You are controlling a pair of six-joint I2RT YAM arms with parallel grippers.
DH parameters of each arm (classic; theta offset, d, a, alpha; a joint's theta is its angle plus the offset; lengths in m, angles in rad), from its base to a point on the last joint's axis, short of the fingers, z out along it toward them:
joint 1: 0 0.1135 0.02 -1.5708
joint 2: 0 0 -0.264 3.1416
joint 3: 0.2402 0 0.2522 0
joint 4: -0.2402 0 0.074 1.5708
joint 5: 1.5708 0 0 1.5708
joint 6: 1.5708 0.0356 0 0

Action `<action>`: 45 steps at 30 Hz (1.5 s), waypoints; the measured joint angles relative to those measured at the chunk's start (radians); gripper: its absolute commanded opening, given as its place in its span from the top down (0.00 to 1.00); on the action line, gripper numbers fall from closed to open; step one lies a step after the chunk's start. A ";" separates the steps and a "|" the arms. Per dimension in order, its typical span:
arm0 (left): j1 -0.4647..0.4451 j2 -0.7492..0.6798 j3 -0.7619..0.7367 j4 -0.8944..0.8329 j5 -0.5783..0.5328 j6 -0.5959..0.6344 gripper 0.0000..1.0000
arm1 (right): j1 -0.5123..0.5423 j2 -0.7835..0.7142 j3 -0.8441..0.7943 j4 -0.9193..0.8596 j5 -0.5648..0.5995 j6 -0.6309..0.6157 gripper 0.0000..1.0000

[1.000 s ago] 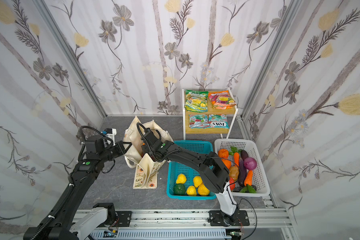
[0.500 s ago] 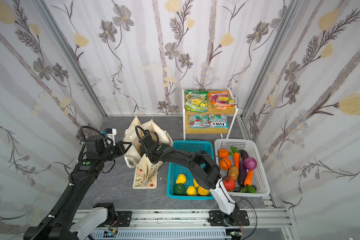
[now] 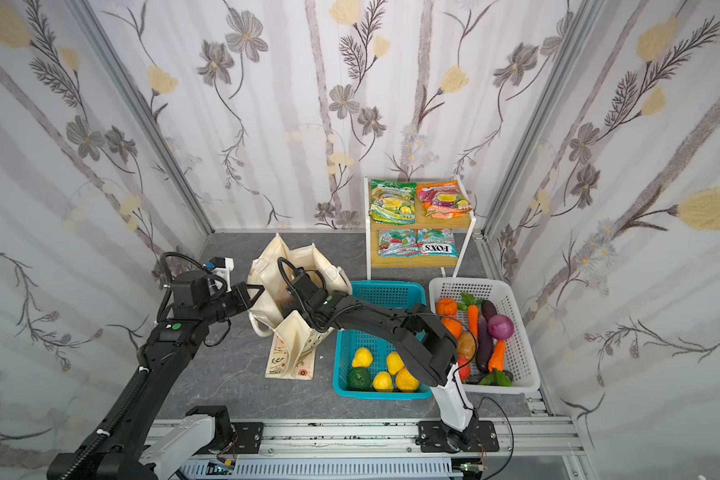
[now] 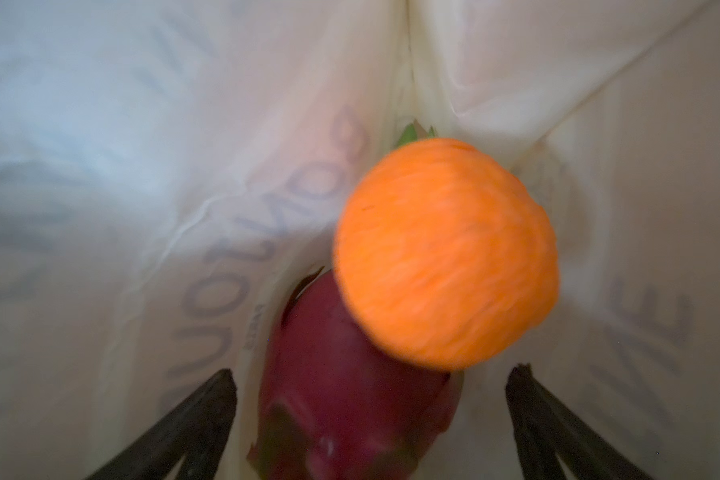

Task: Place the food into the grocery bag and tie it
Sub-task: 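Open the right gripper and withdraw it from the bag, then move the right gripper to the teal basket and grasp a yellow lemon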

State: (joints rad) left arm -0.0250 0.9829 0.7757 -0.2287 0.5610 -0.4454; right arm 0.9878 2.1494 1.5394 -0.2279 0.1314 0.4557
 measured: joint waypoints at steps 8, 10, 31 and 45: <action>0.000 -0.004 -0.005 0.000 -0.005 0.000 1.00 | 0.001 -0.190 -0.051 0.023 0.011 -0.005 0.00; 0.000 -0.008 -0.009 0.000 -0.009 0.000 1.00 | 0.001 -0.238 -0.063 0.023 0.040 -0.012 0.00; 0.000 -0.036 -0.030 0.001 -0.037 -0.007 1.00 | 0.014 -0.890 -0.523 0.103 0.481 -0.027 0.00; 0.000 -0.077 -0.069 0.009 -0.072 -0.026 1.00 | -0.071 -1.076 -0.889 -0.045 0.248 0.235 0.06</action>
State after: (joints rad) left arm -0.0250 0.9054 0.7071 -0.2199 0.4889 -0.4713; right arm 0.9169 1.0733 0.6502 -0.2729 0.3790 0.6903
